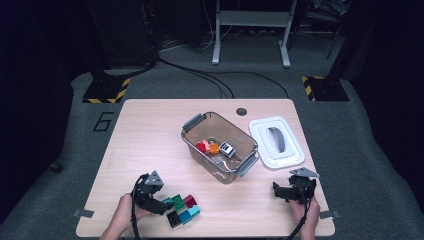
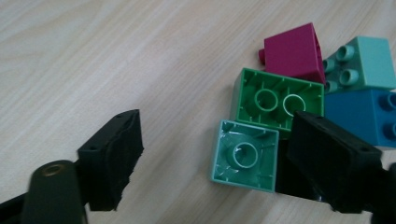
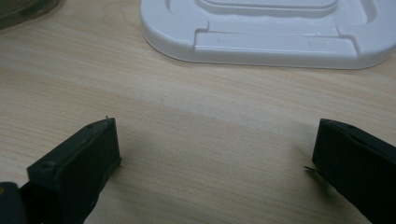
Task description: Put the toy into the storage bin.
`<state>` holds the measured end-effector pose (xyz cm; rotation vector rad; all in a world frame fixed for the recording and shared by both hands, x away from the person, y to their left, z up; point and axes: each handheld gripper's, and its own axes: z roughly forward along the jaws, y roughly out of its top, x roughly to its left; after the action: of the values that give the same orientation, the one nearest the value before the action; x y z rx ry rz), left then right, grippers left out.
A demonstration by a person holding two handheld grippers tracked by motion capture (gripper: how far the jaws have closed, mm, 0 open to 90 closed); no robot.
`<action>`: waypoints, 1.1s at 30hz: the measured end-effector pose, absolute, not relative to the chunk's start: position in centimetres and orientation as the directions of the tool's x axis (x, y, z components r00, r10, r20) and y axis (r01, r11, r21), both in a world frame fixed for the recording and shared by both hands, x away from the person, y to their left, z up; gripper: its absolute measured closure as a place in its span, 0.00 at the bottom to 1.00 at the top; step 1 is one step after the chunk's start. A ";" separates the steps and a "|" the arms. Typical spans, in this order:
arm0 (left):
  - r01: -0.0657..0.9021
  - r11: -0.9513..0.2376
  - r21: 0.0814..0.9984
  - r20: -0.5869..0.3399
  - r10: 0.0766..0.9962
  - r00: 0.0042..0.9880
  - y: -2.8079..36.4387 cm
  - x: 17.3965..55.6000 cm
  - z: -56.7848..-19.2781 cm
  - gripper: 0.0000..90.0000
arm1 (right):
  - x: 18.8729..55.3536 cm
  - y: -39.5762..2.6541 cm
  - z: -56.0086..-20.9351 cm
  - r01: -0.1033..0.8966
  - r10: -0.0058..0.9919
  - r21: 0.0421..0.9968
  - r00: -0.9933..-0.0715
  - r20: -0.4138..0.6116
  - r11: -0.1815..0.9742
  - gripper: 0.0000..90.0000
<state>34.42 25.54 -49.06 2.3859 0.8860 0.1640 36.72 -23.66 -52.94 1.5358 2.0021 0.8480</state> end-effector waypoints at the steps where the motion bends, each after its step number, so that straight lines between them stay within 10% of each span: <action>1: 0.555 -0.607 0.568 -0.078 0.632 0.771 25.5 34.4 -49.2 0.24 | 36.7 -23.7 -52.9 0.671 0.966 0.719 -0.260 -0.001 0.182 0.00; 18: 0.546 -0.628 0.554 -0.066 0.621 0.781 25.2 34.3 -49.7 0.63 | 36.7 -23.7 -52.9 0.672 0.966 0.718 -0.259 0.000 0.180 0.00; 33: 0.544 -0.612 0.574 -0.047 0.638 0.768 25.5 34.9 -48.7 0.66 | 36.7 -23.7 -52.9 0.672 0.966 0.718 -0.259 0.000 0.180 0.00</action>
<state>34.93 25.48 -48.69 2.3839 0.8813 0.2168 36.71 -23.66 -52.94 1.5361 2.0023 0.8479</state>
